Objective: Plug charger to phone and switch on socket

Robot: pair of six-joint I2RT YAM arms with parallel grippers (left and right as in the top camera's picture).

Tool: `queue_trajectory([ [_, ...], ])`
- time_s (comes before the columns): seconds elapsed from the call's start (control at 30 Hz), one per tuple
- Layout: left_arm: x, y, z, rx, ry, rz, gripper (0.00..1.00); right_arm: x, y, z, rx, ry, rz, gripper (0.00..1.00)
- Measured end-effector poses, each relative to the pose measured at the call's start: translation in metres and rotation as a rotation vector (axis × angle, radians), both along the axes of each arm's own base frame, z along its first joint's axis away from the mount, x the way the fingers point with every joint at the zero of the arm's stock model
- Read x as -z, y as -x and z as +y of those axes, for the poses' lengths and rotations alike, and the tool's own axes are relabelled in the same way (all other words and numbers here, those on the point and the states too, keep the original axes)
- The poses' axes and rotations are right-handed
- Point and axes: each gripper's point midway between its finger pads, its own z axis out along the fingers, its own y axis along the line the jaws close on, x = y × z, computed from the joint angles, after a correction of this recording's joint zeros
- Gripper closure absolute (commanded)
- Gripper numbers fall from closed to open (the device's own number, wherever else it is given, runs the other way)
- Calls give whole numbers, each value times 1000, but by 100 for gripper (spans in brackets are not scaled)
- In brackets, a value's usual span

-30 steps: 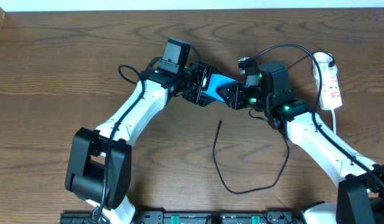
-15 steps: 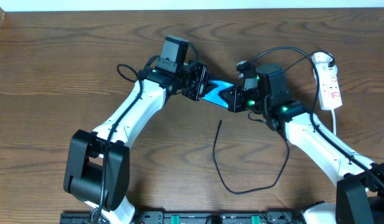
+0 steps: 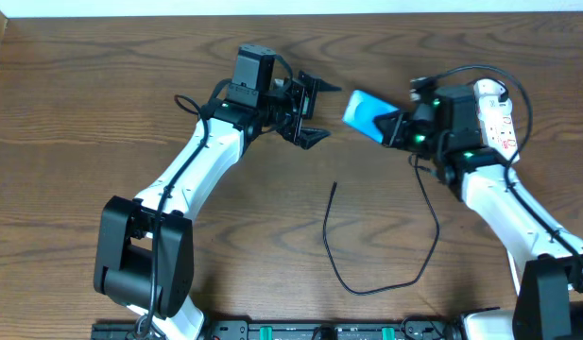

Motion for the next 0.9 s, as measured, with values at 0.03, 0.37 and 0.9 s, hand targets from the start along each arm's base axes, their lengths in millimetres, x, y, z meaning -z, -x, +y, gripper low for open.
queue_trajectory([
  [0.03,0,0,0,0,0,-1,13,0,-2,-5,43,-30,23,99],
  [0.37,7,-11,8,-60,-60,-27,12,-50,-31,-5,272,-451,81,98],
  [0.9,7,-39,14,-196,-154,-144,4,-60,-25,14,308,-666,242,99],
])
